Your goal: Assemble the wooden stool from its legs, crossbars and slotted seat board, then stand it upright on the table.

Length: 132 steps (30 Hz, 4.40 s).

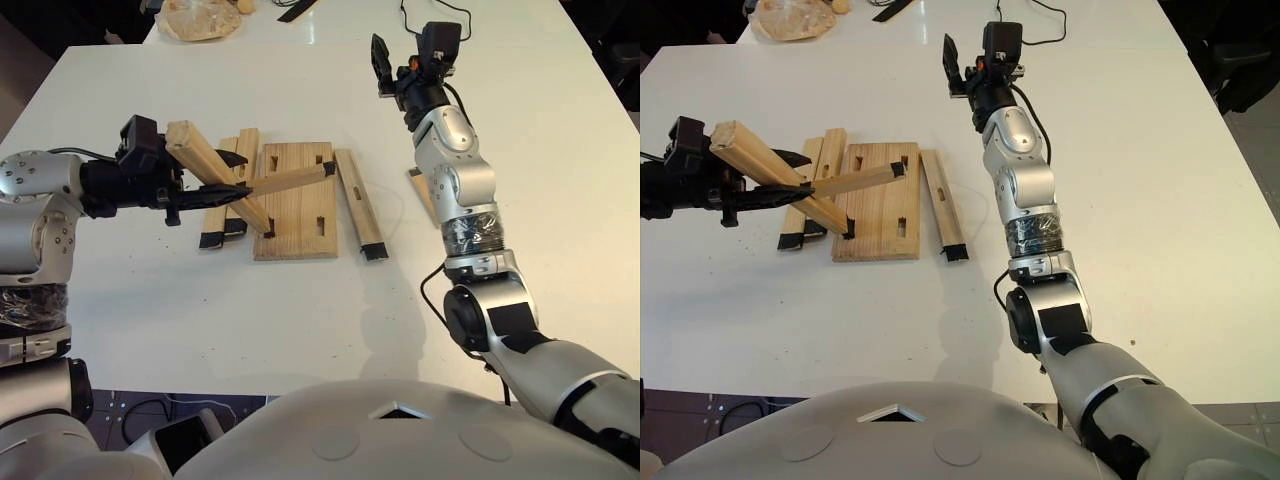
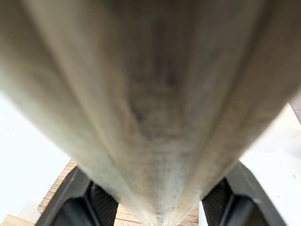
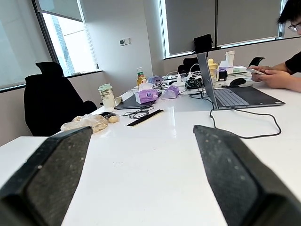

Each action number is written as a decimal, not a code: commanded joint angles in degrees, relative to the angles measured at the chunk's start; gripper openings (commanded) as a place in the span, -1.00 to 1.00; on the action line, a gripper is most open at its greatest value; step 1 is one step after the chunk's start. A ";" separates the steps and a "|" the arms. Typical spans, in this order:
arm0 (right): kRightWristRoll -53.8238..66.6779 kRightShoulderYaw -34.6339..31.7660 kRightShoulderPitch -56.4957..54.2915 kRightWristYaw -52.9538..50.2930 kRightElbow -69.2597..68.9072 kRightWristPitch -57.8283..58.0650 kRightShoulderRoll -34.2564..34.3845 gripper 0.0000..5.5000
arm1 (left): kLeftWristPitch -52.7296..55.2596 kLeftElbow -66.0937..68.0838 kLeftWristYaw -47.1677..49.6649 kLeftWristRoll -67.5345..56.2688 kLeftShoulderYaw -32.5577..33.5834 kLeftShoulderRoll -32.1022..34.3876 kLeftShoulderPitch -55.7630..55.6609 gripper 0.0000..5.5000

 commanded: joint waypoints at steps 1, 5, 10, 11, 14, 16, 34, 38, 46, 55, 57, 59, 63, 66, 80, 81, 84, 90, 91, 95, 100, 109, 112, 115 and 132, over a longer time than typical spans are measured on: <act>1.48 -1.27 0.26 0.13 -1.54 1.28 0.85 0.43 | 1.43 0.78 -1.02 1.74 -3.09 -0.33 0.90 -0.26; 2.04 -2.36 -0.41 0.07 -0.67 1.21 1.23 0.43 | 4.11 -1.32 1.60 -1.08 -3.27 -2.79 -0.63 -0.26; 1.92 -2.93 -0.88 0.12 0.18 0.84 1.47 0.43 | 3.66 0.83 2.66 0.56 -3.95 -3.82 -2.27 -0.26; 2.16 -3.14 -0.75 0.11 0.18 1.08 1.55 0.43 | 3.96 0.94 2.75 0.39 -3.83 -4.02 -2.23 -0.26; 2.48 -3.53 -0.74 0.09 0.51 1.22 1.61 0.43 | 3.65 0.98 3.07 0.96 -4.23 -4.74 -1.73 -0.26; 2.59 -3.68 -0.87 0.11 0.81 1.23 1.65 0.43 | 3.22 0.59 3.02 1.54 -4.60 -4.79 -0.93 -0.26; 3.06 -3.90 -0.11 0.42 -0.97 3.04 2.96 0.43 | -2.57 -9.22 11.09 10.89 -9.80 -1.72 15.75 -0.26; 2.57 -3.24 0.27 0.80 -1.63 3.46 3.28 0.43 | -2.62 -6.55 10.13 11.28 -13.35 -1.89 11.08 -0.26; 1.47 -1.49 0.67 1.30 -1.04 2.58 4.17 0.43 | -10.49 5.33 2.56 13.19 -17.76 -1.12 5.55 -0.26; 1.03 -3.29 4.59 -1.37 -5.54 2.23 3.11 0.43 | -9.14 1.17 6.64 14.37 -17.07 1.24 0.64 -0.13; 1.42 -4.10 5.64 -2.10 -7.08 2.85 2.81 0.43 | -8.88 -0.63 7.93 14.88 -16.44 1.77 1.14 -0.04; 1.61 -4.55 6.45 -2.54 -8.30 3.47 2.33 0.43 | -8.92 -2.24 9.97 16.67 -15.11 1.66 2.39 0.05; 2.27 -5.47 8.75 -2.83 -11.93 5.82 1.19 0.43 | -9.40 -6.03 13.22 18.95 -11.43 3.06 8.24 0.10; 2.93 -6.01 10.14 -2.97 -14.47 7.89 0.56 0.43 | -7.24 -10.02 16.03 17.75 -7.34 2.83 15.26 0.10; 2.75 -5.78 8.80 -1.06 -16.74 13.38 -2.40 0.43 | 12.88 -20.10 82.85 24.60 2.47 -45.53 20.64 0.10; 2.39 -5.11 8.29 -0.68 -16.03 13.33 -2.38 0.43 | 12.47 -19.60 84.42 25.35 2.80 -46.47 20.87 0.10; 1.86 -3.82 7.38 0.19 -14.85 13.35 -2.21 0.43 | 11.88 -18.21 87.04 26.47 4.01 -47.41 21.08 0.10; 1.02 -0.78 5.66 1.33 -11.97 12.02 -0.83 0.43 | 11.33 -13.63 86.51 27.35 6.01 -45.38 20.34 0.23; 0.81 -0.48 5.84 1.27 -11.94 11.67 -0.64 0.43 | 11.47 -12.97 85.45 27.48 5.40 -44.60 19.90 0.27; 0.35 0.52 6.63 1.18 -12.28 10.76 0.30 0.43 | 12.72 -11.80 80.22 27.13 3.30 -41.04 19.42 0.35; 0.12 1.15 7.68 1.09 -13.19 10.51 1.21 0.43 | 13.99 -11.09 73.76 25.63 3.22 -36.76 19.03 0.35; -0.22 1.30 8.95 0.53 -15.07 10.64 2.81 0.43 | 18.71 -8.27 67.34 25.05 2.69 -31.30 18.40 0.35; -0.26 1.40 9.29 0.38 -15.76 10.88 3.00 0.43 | 20.75 -8.65 66.26 23.21 4.20 -31.01 18.49 0.35; -0.25 1.38 9.60 0.19 -16.42 11.19 3.05 0.43 | 22.51 -9.27 65.04 21.10 5.96 -30.44 18.64 0.35; -0.20 1.82 11.22 -0.39 -19.24 12.26 3.13 0.43 | 23.34 -9.12 58.77 21.87 6.43 -21.04 22.92 0.35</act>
